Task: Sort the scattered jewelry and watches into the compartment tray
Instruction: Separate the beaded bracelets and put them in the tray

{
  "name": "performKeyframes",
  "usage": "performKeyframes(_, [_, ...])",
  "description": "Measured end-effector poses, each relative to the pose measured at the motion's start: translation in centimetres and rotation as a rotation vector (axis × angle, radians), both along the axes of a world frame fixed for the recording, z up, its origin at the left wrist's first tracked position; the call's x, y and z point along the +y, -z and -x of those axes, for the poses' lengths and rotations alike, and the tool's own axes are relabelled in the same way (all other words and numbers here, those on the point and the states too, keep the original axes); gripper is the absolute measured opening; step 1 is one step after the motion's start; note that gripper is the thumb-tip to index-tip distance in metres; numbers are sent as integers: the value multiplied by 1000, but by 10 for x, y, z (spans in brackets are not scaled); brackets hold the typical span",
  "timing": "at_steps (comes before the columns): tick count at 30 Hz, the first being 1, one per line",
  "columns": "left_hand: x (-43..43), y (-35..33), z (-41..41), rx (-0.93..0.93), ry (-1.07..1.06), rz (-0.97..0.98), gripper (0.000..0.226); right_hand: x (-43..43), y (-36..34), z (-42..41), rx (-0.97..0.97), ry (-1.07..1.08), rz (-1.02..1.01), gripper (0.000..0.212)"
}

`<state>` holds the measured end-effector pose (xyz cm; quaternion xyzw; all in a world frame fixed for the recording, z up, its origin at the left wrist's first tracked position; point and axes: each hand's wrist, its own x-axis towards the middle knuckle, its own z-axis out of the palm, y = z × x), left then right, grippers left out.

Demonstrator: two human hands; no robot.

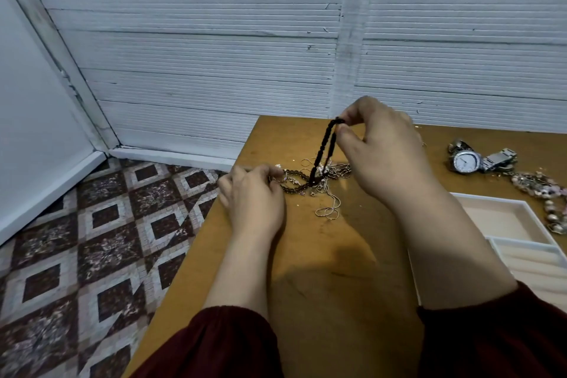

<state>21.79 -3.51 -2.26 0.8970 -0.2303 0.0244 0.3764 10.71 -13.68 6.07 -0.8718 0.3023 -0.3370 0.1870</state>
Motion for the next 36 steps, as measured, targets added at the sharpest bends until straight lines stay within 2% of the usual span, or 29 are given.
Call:
performKeyframes(3, [0, -2, 2, -28, 15, -57, 20, -2, 2, 7, -102, -28, -49, 3])
performKeyframes(9, [2, -1, 1, -93, 26, -176, 22, -4, 11, 13, -133, -24, -116, 4])
performKeyframes(13, [2, 0, 0, -177, 23, -207, 22, -5, 17, 13, -128, -25, -154, 4])
performKeyframes(23, [0, 2, 1, -234, 54, -198, 15, -10, 24, 11, -156, -26, -215, 5])
performKeyframes(28, [-4, -5, 5, -278, 64, -35, 16, -10, 24, 12, -172, -30, -218, 5])
performKeyframes(36, [-5, -19, 11, -76, 116, 303, 8, -11, 24, 13, -172, -32, -218, 5])
